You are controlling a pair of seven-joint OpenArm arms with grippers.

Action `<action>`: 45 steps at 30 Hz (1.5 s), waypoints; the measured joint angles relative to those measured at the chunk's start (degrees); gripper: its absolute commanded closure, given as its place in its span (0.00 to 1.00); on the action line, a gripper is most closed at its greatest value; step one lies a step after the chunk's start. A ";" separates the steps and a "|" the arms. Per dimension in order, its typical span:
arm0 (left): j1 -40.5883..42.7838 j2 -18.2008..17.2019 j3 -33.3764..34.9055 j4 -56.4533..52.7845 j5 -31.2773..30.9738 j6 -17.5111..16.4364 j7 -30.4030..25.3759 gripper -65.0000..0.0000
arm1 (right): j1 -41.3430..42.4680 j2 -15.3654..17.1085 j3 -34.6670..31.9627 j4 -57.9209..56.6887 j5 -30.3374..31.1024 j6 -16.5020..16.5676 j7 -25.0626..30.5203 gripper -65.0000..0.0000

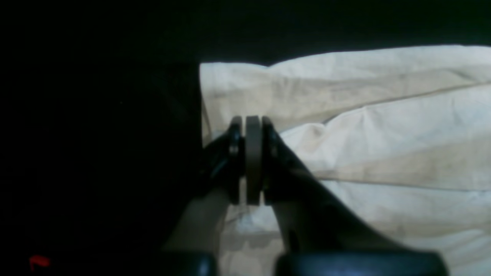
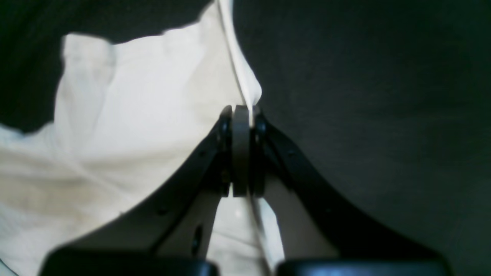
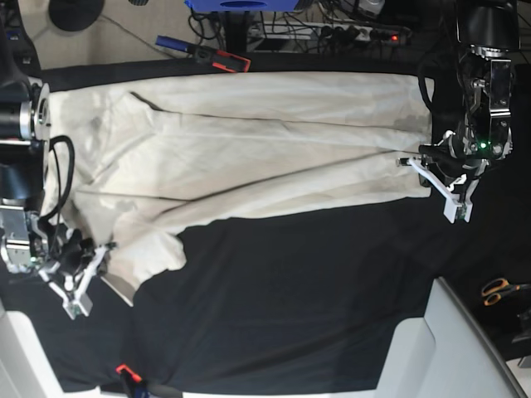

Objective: Fold the T-shirt properly
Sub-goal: 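Fold the sleeve part over the body with the right gripper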

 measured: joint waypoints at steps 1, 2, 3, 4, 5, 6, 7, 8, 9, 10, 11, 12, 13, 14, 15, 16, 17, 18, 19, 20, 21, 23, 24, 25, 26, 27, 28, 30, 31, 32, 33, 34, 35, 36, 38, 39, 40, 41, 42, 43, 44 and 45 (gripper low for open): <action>0.00 -0.02 0.00 0.00 0.00 0.00 0.09 1.00 | -0.87 0.00 0.00 2.97 -0.20 0.22 -2.01 1.00; -0.02 -0.02 0.00 0.07 0.00 0.00 0.02 1.00 | -1.68 0.09 0.00 5.33 0.04 0.42 -3.72 1.00; 0.00 -0.04 0.00 0.11 0.00 0.00 0.02 1.00 | -2.58 0.07 0.00 7.72 -0.02 0.44 -5.70 1.00; -0.02 -0.04 0.00 0.11 0.00 0.00 0.04 1.00 | -3.41 0.00 0.00 9.88 -0.11 0.37 -7.69 1.00; -0.04 -0.02 0.00 0.11 0.00 0.00 0.02 1.00 | -4.22 0.00 0.00 11.85 -0.02 0.46 -9.64 1.00; -0.04 -0.04 0.00 0.11 -0.02 0.00 0.02 1.00 | -4.94 -0.02 0.00 13.60 0.07 0.44 -11.45 1.00; -0.02 -0.09 0.00 0.11 0.00 0.00 0.07 1.00 | -5.75 -0.02 0.04 15.43 -0.04 0.46 -13.14 1.00; -0.02 -0.13 0.00 0.11 0.00 0.00 0.07 1.00 | -6.71 -0.02 0.04 17.22 0.00 0.46 -14.21 1.00; -0.02 -0.20 0.00 0.11 0.00 0.00 0.04 1.00 | -7.87 0.02 0.11 19.32 0.02 0.28 -15.06 1.00; -0.02 -0.22 0.00 0.11 0.00 0.00 0.04 1.00 | -9.01 0.11 0.15 21.22 -0.02 0.26 -15.45 1.00; -0.02 -0.28 0.00 0.11 0.00 0.00 0.09 1.00 | -10.12 0.13 0.15 23.15 0.02 0.42 -15.96 1.00; -0.02 -0.35 0.00 0.11 0.00 0.00 0.04 1.00 | -11.21 0.13 0.13 25.05 -0.11 0.46 -16.35 1.00; -0.04 -0.46 0.00 0.11 0.00 -0.02 0.07 1.00 | -12.04 0.13 0.15 26.69 0.04 0.48 -16.79 1.00; -0.04 -0.50 0.00 0.13 -0.02 -0.04 0.07 1.00 | -12.57 0.11 0.15 28.26 0.11 0.48 -17.90 1.00; -0.04 -0.55 0.00 0.15 0.00 -0.11 0.07 1.00 | -12.79 0.07 0.15 29.49 0.07 0.50 -19.74 1.00; -0.02 -0.83 0.00 0.15 0.00 -0.13 0.09 1.00 | -12.83 0.09 0.15 30.51 0.02 0.46 -21.00 1.00; 0.00 -1.16 0.00 0.26 -0.09 -0.17 0.26 1.00 | -13.05 0.13 0.15 31.58 0.09 0.48 -21.70 1.00; 0.02 -1.31 0.00 0.85 0.07 -0.13 0.48 1.00 | -13.53 0.15 0.15 32.79 0.09 0.44 -21.94 1.00; 0.02 -1.42 -0.11 1.77 0.33 0.00 0.50 1.00 | -14.23 0.22 0.15 34.01 0.11 0.39 -22.47 1.00; 0.02 -1.49 -0.11 2.82 0.17 -0.09 0.63 1.00 | -15.04 0.26 0.15 35.06 0.20 0.44 -22.75 1.00; 0.00 -1.64 -0.09 3.91 -0.02 -0.13 0.55 1.00 | -15.96 0.24 0.15 36.15 0.17 0.46 -22.75 1.00; -0.24 -2.23 -0.09 5.20 -0.55 -0.33 0.26 1.00 | -17.62 0.13 0.17 37.79 0.22 0.50 -23.91 1.00; -0.33 -2.34 -0.11 5.38 -0.42 -0.31 0.26 1.00 | -18.01 0.15 0.15 38.32 0.17 0.50 -24.83 1.00; -0.42 -2.40 -0.11 5.35 -0.39 -0.15 0.31 1.00 | -18.23 0.17 0.17 38.82 0.04 0.48 -25.77 1.00; -0.57 -2.38 -0.09 5.31 -0.39 -0.15 0.46 1.00 | -18.29 0.24 0.26 39.30 0.11 0.46 -25.75 1.00; -0.81 -2.38 -0.11 5.20 -0.37 -0.15 0.70 1.00 | -18.43 0.24 0.26 40.04 0.09 0.48 -25.49 1.00; -1.11 -2.36 -0.09 5.16 -0.39 -0.15 0.68 1.00 | -18.43 0.15 0.28 40.61 0.31 0.46 -25.20 1.00; -1.86 -2.34 -0.09 5.18 -0.44 -0.17 0.55 1.00 | -18.58 -0.13 2.40 41.00 0.57 0.55 -25.11 1.00; -1.97 -2.36 -0.09 5.25 -0.42 -0.17 0.26 1.00 | -18.86 -0.20 3.98 41.31 0.50 0.48 -25.14 1.00; -2.10 -2.40 -0.09 5.25 -0.42 -0.17 0.35 1.00 | -18.91 0.11 4.96 41.40 0.48 0.50 -25.27 1.00; -2.43 -2.40 -0.11 5.25 -0.39 -0.15 0.72 1.00 | -18.93 0.35 5.66 41.40 0.26 0.50 -25.42 1.00; -2.82 -2.38 -0.11 5.20 -0.02 -0.15 0.87 1.00 | -18.88 0.44 6.16 41.40 0.09 0.46 -25.42 1.00; -3.50 -2.38 -0.09 5.20 -0.07 -0.15 0.83 1.00 | -18.86 0.48 6.34 41.40 0.11 0.48 -25.38 1.00; -4.17 -2.40 -0.09 5.22 -0.35 -0.20 0.52 1.00 | -18.84 0.74 6.23 41.44 0.15 0.59 -25.35 1.00; -4.81 -2.84 -0.09 5.27 -0.55 -0.20 0.28 1.00 | -18.95 1.18 5.99 42.05 0.33 0.92 -25.35 1.00; -4.79 -3.06 -0.11 5.27 -0.37 -0.17 0.28 1.00 | -19.06 1.27 6.01 42.51 0.20 0.90 -25.33 1.00; -4.76 -3.19 -0.11 5.27 -0.39 -0.17 0.57 1.00 | -19.08 1.33 6.01 43.06 0.31 0.92 -25.31 1.00; -4.79 -3.17 -0.11 5.27 -0.20 -0.15 0.70 1.00 | -19.10 1.44 6.01 43.58 0.28 0.92 -25.38 1.00; -4.87 -3.17 -0.11 5.25 -0.26 -0.17 0.70 1.00 | -19.08 1.44 6.01 43.95 0.22 0.92 -25.40 1.00; -5.16 -3.15 -0.09 5.25 -0.44 -0.17 0.68 1.00 | -19.08 1.42 6.01 44.37 0.15 0.90 -25.53 1.00; -5.31 -3.17 -0.09 5.25 -0.42 -0.17 0.68 1.00 | -19.08 1.42 6.01 44.63 0.35 0.92 -25.53 1.00; -5.42 -3.19 -0.09 5.27 -0.44 -0.17 0.61 1.00 | -19.08 1.42 6.01 44.74 0.55 0.94 -25.62 1.00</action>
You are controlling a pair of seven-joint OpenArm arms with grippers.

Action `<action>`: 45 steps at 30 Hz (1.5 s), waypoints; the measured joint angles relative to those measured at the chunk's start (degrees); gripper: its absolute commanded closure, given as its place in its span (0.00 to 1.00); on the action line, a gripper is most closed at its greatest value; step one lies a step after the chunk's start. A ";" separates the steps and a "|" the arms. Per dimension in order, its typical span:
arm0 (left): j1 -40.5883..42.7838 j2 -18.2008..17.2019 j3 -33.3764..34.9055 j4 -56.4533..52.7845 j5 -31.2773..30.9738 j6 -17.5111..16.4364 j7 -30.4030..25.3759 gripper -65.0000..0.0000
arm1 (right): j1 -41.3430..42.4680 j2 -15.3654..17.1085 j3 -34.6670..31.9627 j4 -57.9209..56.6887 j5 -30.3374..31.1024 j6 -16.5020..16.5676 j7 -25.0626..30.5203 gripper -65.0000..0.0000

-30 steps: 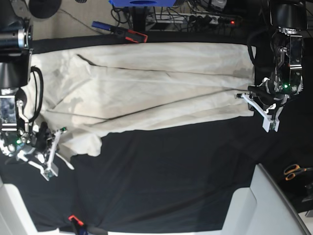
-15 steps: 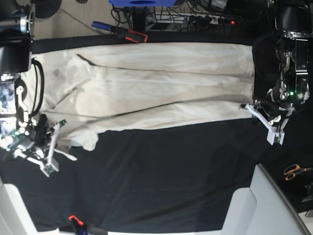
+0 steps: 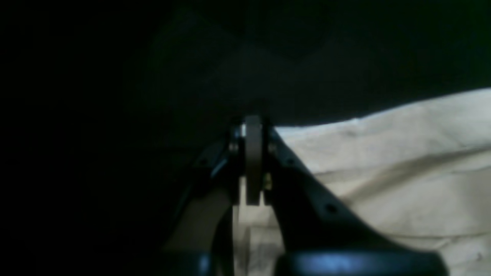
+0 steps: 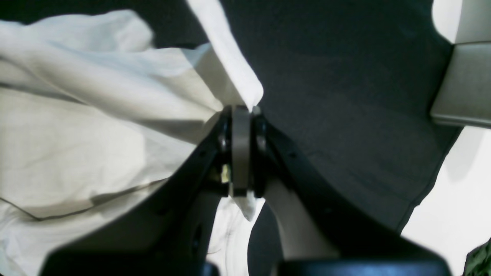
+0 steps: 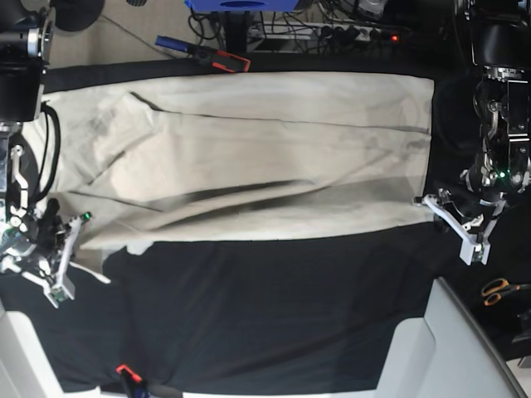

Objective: Fold the T-shirt properly
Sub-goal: 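Fold the sleeve part over the body with the right gripper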

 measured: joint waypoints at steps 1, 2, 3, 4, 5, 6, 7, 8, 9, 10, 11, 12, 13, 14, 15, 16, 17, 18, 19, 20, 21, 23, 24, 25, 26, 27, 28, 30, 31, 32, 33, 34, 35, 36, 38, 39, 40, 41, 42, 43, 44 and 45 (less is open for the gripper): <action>-0.02 0.00 0.00 0.00 0.04 0.00 -0.04 1.00 | -0.15 0.00 0.00 0.24 -0.02 -0.02 -1.31 1.00; 0.00 -0.02 0.00 0.00 0.02 -0.02 0.04 1.00 | -0.37 0.02 0.00 0.37 -0.07 0.00 -2.45 1.00; 0.07 -0.22 0.07 0.00 0.00 -0.02 0.07 1.00 | -0.76 0.02 0.00 0.39 -0.20 -0.02 -2.51 1.00; 0.13 -0.52 0.15 0.00 0.00 -0.02 0.04 1.00 | -1.25 0.00 0.00 0.55 -0.20 0.00 -2.56 1.00; 0.13 -0.76 0.17 0.00 0.02 0.00 0.07 1.00 | -1.86 0.00 0.00 0.74 -0.17 0.00 -2.49 1.00; 0.13 -0.81 0.15 0.00 0.02 0.00 0.07 1.00 | -2.43 0.00 0.00 0.87 -0.02 0.00 -2.54 1.00; 0.13 -0.83 0.15 0.00 0.02 -0.02 0.07 1.00 | -2.78 0.00 0.00 1.03 -0.07 0.00 -2.56 1.00; 0.13 -0.85 0.15 0.00 0.00 -0.02 0.07 1.00 | -2.91 0.00 0.00 1.16 -0.04 0.00 -2.60 1.00; 0.15 -1.20 0.22 0.00 -0.02 -0.31 0.11 1.00 | -2.95 0.00 -0.02 1.29 -0.04 0.00 -2.60 1.00; 0.13 -1.75 0.22 0.00 -0.46 -0.42 0.11 1.00 | -2.78 0.00 0.00 1.31 -0.02 0.00 -2.49 1.00; 0.07 -2.12 0.20 0.00 -0.37 -0.35 0.04 1.00 | -2.49 0.04 0.00 1.31 -0.04 0.00 -2.47 1.00; -0.04 -2.25 0.09 0.04 -0.13 -0.26 0.07 1.00 | -2.16 0.02 0.00 1.31 -0.04 -0.02 -2.51 1.00; -0.22 -2.23 0.04 0.31 0.00 -0.17 0.07 1.00 | -1.84 0.02 0.00 1.31 -0.04 0.00 -2.49 1.00; -0.37 -2.25 0.04 0.63 0.00 -0.20 0.15 1.00 | -1.49 -0.04 -0.02 1.31 0.00 0.00 -2.43 1.00; -0.70 -2.40 0.04 1.01 -0.13 -0.22 0.11 1.00 | -1.14 -0.02 -0.04 1.31 0.02 0.00 -2.14 1.00; -1.09 -2.60 0.07 1.16 -0.46 -0.26 0.09 1.00 | -0.92 0.02 -0.07 1.31 -0.02 0.00 -1.33 1.00; -1.51 -2.75 0.07 1.22 -0.39 -0.24 0.07 1.00 | -0.90 0.07 -0.04 1.31 -0.02 0.00 -0.68 1.00; -1.79 -2.89 0.04 1.25 -0.39 -0.24 -0.09 1.00 | -0.94 0.13 -0.04 1.31 -0.02 0.00 -0.55 1.00; -1.92 -2.89 0.04 1.29 -0.20 -0.22 -0.28 1.00 | -0.98 0.11 -0.04 1.29 -0.04 0.00 -0.55 1.00; -2.03 -2.89 0.04 1.27 -0.20 -0.22 0.04 1.00 | -1.01 0.00 -0.04 1.29 -0.04 -0.02 -0.55 1.00; -2.25 -2.89 0.04 1.27 -0.17 -0.22 0.33 1.00 | -0.96 -0.07 -0.07 1.29 -0.02 0.00 -0.52 1.00; -3.26 -2.89 0.04 1.27 -0.20 -0.22 1.99 1.00 | -0.76 -0.17 -0.07 1.25 -0.02 0.00 -0.13 1.00; -3.93 -2.86 0.04 1.27 -0.24 -0.20 2.78 1.00 | -0.70 -0.13 -0.07 1.25 -0.02 0.00 -0.11 1.00; -4.37 -2.89 0.04 1.29 -0.22 -0.22 2.78 1.00 | -0.61 -0.13 -0.07 1.25 -0.04 0.00 -0.11 1.00; -4.68 -2.89 0.04 1.36 -0.20 -0.22 2.84 1.00 | -0.59 -0.15 -0.07 1.25 -0.07 -0.02 -0.07 1.00; -4.74 -2.91 0.04 1.81 -0.17 -0.20 3.06 1.00 | -0.61 -0.15 -0.07 1.25 -0.07 0.00 1.11 1.00; -4.59 -2.91 0.04 2.49 -0.13 -0.22 3.21 1.00 | -0.59 -0.15 -0.07 0.92 -0.04 0.00 2.49 1.00; -4.37 -2.89 0.04 4.04 -0.09 -0.20 3.39 1.00 | 0.00 -0.15 -0.07 -0.85 0.00 0.02 4.55 1.00; -4.39 -2.91 0.04 4.59 -0.07 -0.20 3.34 1.00 | 0.28 -0.17 -0.07 -1.97 -0.17 0.02 5.16 1.00; -4.55 -2.91 0.04 4.72 -0.24 -0.20 3.26 1.00 | 0.57 -0.15 -0.11 -3.08 -0.17 -0.02 5.55 1.00; -4.63 -2.91 0.04 4.72 -0.17 -0.20 3.34 1.00 | 0.85 -0.11 -0.11 -4.24 -0.31 0.00 6.08 1.00; -4.61 -3.04 0.04 4.70 -0.22 -0.22 3.87 1.00 | 0.94 -0.13 -0.11 -5.35 -0.42 -0.02 7.08 1.00; -4.59 -3.30 0.04 4.70 -0.20 -0.22 4.92 1.00 | 1.01 -0.13 -0.11 -6.23 -0.37 -0.02 7.98 1.00; -4.55 -3.52 0.04 4.70 -0.20 -0.20 5.03 1.00 | 0.98 -0.15 -0.11 -6.71 -0.35 0.00 9.01 1.00; -4.48 -3.80 0.04 4.72 -0.17 -0.20 5.01 1.00 | 0.98 -0.17 -0.11 -7.26 -0.39 0.00 10.93 1.00; -4.48 -3.78 0.04 4.70 -0.17 -0.20 4.90 1.00 | 1.25 -0.17 -0.11 -7.69 -0.37 0.02 11.50 1.00; -4.48 -3.74 0.04 4.70 -0.20 -0.20 4.85 1.00 | 1.68 -0.15 -0.13 -8.35 -0.42 0.00 11.54 1.00; -4.48 -3.69 0.04 4.70 -0.20 -0.20 4.87 1.00 | 2.16 0.11 -1.25 -8.94 -0.46 -0.04 11.54 1.00; -4.48 -3.65 0.04 4.70 -0.20 -0.20 4.85 1.00 | 2.54 0.66 -2.78 -9.31 -0.59 -0.02 11.56 1.00; -4.48 -3.65 0.04 4.70 -0.22 -0.20 4.85 1.00 | 2.86 0.96 -4.28 -9.53 -0.48 -0.04 11.56 1.00; -4.48 -3.67 0.04 4.70 -0.22 -0.20 4.85 1.00 | 3.08 1.20 -5.53 -9.55 -0.46 -0.02 11.58 1.00; -4.46 -3.67 0.04 4.70 -0.17 -0.20 4.85 1.00 | 3.21 1.49 -6.56 -9.55 -0.42 0.02 12.17 1.00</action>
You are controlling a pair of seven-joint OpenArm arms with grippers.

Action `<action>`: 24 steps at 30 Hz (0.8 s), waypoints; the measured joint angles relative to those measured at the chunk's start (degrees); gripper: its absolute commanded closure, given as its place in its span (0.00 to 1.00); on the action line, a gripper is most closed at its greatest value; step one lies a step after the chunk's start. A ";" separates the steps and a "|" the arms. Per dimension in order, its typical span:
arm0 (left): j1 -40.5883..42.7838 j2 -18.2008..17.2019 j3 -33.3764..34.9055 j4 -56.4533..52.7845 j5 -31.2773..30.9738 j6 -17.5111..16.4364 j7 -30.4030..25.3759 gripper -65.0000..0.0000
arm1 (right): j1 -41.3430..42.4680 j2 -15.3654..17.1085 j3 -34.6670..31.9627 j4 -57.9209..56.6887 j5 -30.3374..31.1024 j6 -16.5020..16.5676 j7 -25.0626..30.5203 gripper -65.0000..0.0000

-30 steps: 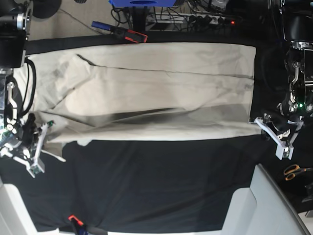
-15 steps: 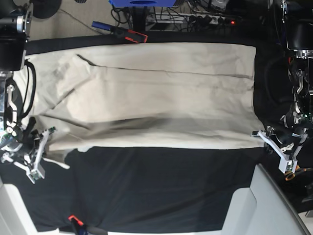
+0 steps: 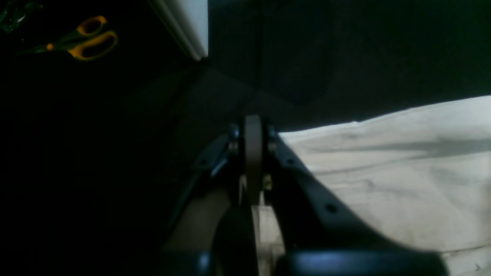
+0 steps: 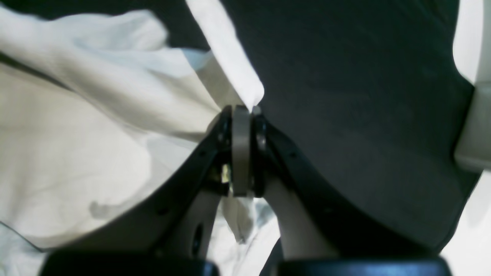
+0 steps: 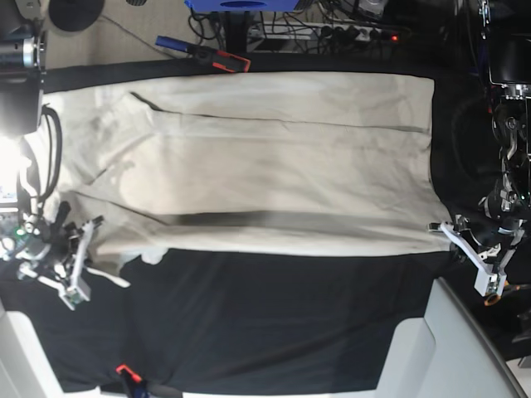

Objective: Fold the T-shirt properly
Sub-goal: 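Fold the sleeve part over the body with the right gripper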

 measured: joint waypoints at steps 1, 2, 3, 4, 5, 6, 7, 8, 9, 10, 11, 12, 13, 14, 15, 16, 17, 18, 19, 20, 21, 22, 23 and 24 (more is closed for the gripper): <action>0.00 0.00 0.00 0.00 0.00 0.02 0.02 1.00 | 0.00 0.11 -0.66 0.00 -0.02 -0.02 1.55 1.00; 0.00 0.00 0.00 0.00 0.00 0.02 0.00 1.00 | 0.00 0.15 -1.03 0.00 -0.02 0.00 2.75 1.00; 0.00 0.00 0.00 0.00 -0.02 0.04 0.00 1.00 | 0.04 0.20 -1.25 0.00 -0.02 -0.02 3.50 1.00; 0.00 0.02 0.00 0.00 -0.02 0.04 0.00 1.00 | 0.24 0.28 -1.25 -0.11 -0.02 0.02 3.63 1.00; 0.00 0.02 0.00 0.00 -0.02 0.04 0.00 1.00 | 0.61 0.31 -1.27 -0.48 -0.04 -0.02 3.65 1.00; 0.00 0.00 0.00 0.00 -0.02 0.04 0.00 1.00 | 1.05 0.48 -1.33 -1.07 -0.04 -0.02 3.72 1.00; 0.00 0.00 0.00 -0.02 0.00 0.07 0.02 1.00 | 1.53 0.48 -1.33 -1.64 -0.04 -0.02 3.69 1.00; 0.00 0.00 0.00 -0.02 0.02 0.22 0.00 1.00 | 2.03 0.46 -1.36 -2.23 -0.07 -0.04 3.72 1.00; 0.00 0.00 0.00 -0.02 0.00 0.20 0.00 1.00 | 2.32 0.57 -1.46 -2.54 -0.04 -0.04 4.26 1.00; 0.00 0.00 0.00 -0.02 -0.02 0.20 0.00 1.00 | 2.40 1.09 -1.77 -2.71 0.09 0.00 6.21 1.00; 0.00 0.00 0.00 -0.02 0.00 0.20 0.00 1.00 | 2.40 1.53 -1.79 -2.69 0.09 0.07 7.67 1.00; 0.02 0.00 0.00 -0.02 -0.02 0.20 0.00 1.00 | 2.40 2.10 -1.79 -2.69 0.02 0.00 8.39 1.00; 0.02 0.00 0.00 -0.02 0.02 0.22 0.00 1.00 | 2.43 2.51 -1.77 -2.69 -0.02 0.00 8.35 1.00; 0.04 0.00 0.00 -0.02 0.00 0.20 0.00 1.00 | 2.43 2.78 -1.75 -2.69 -0.04 -0.02 8.33 1.00; 0.04 0.02 0.00 -0.02 0.00 0.20 0.00 1.00 | 2.43 2.84 -1.75 -2.69 -0.04 -0.02 8.24 1.00; 0.04 0.02 0.00 -0.02 -0.02 0.20 0.00 1.00 | 2.40 2.82 -1.77 -2.69 -0.04 -0.02 8.13 1.00; 0.11 0.00 0.00 -0.02 -0.02 0.20 0.00 1.00 | 2.38 2.91 -1.79 -2.69 -0.02 0.04 8.15 1.00; 0.17 0.00 0.00 -0.02 0.00 0.22 0.00 1.00 | 2.38 2.99 -1.81 -2.69 -0.02 0.09 8.17 1.00; 0.33 0.00 0.00 -0.04 0.00 0.22 0.00 1.00 | 2.40 3.06 -1.81 -2.67 -0.02 0.07 8.17 1.00; 0.33 0.00 0.00 -0.04 0.00 0.20 0.00 1.00 | 2.40 3.28 -2.19 -2.64 -0.02 0.11 8.24 1.00; 0.33 0.00 0.00 -0.02 0.00 0.20 0.02 1.00 | 2.38 3.65 -3.30 -2.62 -0.04 0.35 8.31 1.00; 0.33 0.02 0.00 -0.02 -0.02 0.20 -0.02 1.00 | 2.40 4.15 -4.26 -2.62 -0.07 1.55 8.24 1.00; 0.33 0.02 0.00 0.02 0.00 0.20 -0.02 1.00 | 2.36 4.37 -4.76 -2.62 -0.02 2.43 8.17 1.00; 0.37 0.00 0.00 0.02 -0.04 0.20 0.00 1.00 | 2.23 4.42 -4.96 -2.62 -0.02 2.29 8.17 1.00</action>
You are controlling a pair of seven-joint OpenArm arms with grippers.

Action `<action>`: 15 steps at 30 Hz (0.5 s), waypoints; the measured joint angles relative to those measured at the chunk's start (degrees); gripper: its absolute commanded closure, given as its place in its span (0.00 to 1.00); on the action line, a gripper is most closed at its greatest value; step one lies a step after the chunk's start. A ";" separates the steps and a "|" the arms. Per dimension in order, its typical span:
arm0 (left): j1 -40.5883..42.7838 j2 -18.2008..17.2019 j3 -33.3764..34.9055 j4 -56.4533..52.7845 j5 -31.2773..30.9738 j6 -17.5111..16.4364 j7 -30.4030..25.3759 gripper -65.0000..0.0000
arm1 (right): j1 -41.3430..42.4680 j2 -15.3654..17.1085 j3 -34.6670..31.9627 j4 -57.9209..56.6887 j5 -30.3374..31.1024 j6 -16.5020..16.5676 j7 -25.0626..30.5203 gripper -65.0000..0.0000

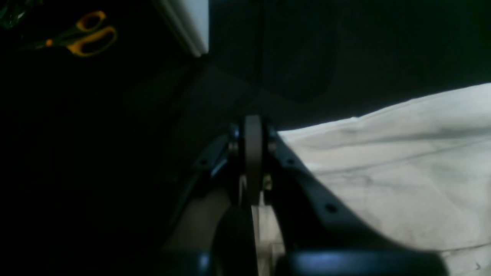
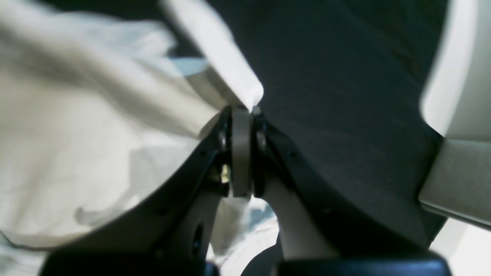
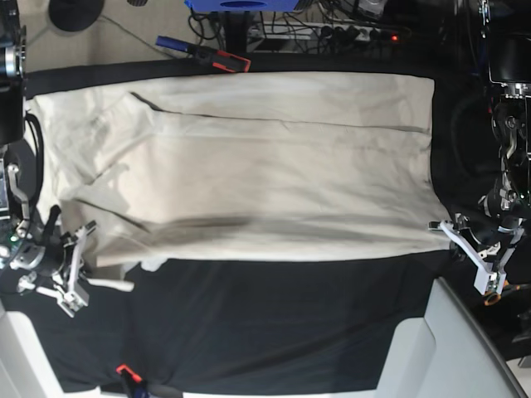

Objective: Fold the T-shirt properly
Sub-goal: 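Fold the sleeve part over the body with the right gripper, then pull both shirt ends apart with both grippers to straighten the strip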

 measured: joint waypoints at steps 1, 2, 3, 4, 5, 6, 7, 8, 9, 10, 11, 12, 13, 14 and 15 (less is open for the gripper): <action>0.11 0.00 0.00 0.00 0.07 0.00 0.00 1.00 | -0.04 0.00 0.02 0.00 0.00 0.04 -0.68 1.00; 0.17 0.00 0.00 0.00 0.04 0.00 0.02 1.00 | -0.02 -0.04 0.31 0.00 0.00 0.09 -2.05 1.00; 0.26 0.00 0.00 0.00 0.04 0.00 0.00 1.00 | -0.02 -0.07 0.79 0.09 0.02 0.09 -2.99 1.00; 0.28 0.00 0.00 0.00 0.07 0.00 0.02 1.00 | -0.22 -0.04 1.31 0.79 -0.02 0.07 -3.91 1.00; 0.46 0.00 0.00 0.02 0.04 -0.04 -0.02 1.00 | -0.55 0.07 1.79 1.68 0.00 0.07 -4.20 1.00; 1.01 0.00 0.00 0.20 0.07 -0.20 -0.26 1.00 | -1.07 0.26 2.14 2.84 0.00 0.07 -4.66 1.00; 1.62 0.00 0.00 0.28 0.02 -0.20 -0.22 1.00 | -1.46 0.44 2.25 3.87 0.11 0.04 -5.49 1.00; 2.25 0.02 0.00 0.26 0.07 -0.20 -0.13 1.00 | -1.64 0.44 2.25 4.63 0.04 0.07 -6.67 1.00; 2.84 0.02 0.00 0.24 0.02 -0.20 0.20 1.00 | -1.75 0.42 2.25 4.96 0.07 0.09 -7.74 1.00; 3.17 0.02 0.00 0.20 0.00 -0.17 0.24 1.00 | -1.75 0.31 2.25 4.96 0.17 0.11 -8.33 1.00; 3.67 -0.02 0.00 0.22 0.04 -0.15 -0.04 1.00 | -1.77 0.13 2.25 4.96 0.22 0.11 -9.03 1.00; 4.04 0.00 0.00 0.24 -0.20 -0.17 -0.24 1.00 | -2.10 0.11 2.25 5.05 0.13 0.04 -9.09 1.00; 4.63 0.02 0.00 0.26 -0.17 -0.20 -0.20 1.00 | -2.73 0.07 2.25 5.29 0.22 0.04 -9.09 1.00; 5.18 0.04 0.00 0.26 -0.17 -0.20 -0.17 1.00 | -3.48 0.07 2.25 5.31 0.22 0.04 -9.11 1.00; 5.92 0.02 0.00 0.26 -0.20 -0.22 -0.15 1.00 | -4.33 -0.02 2.25 5.31 0.20 0.07 -9.60 1.00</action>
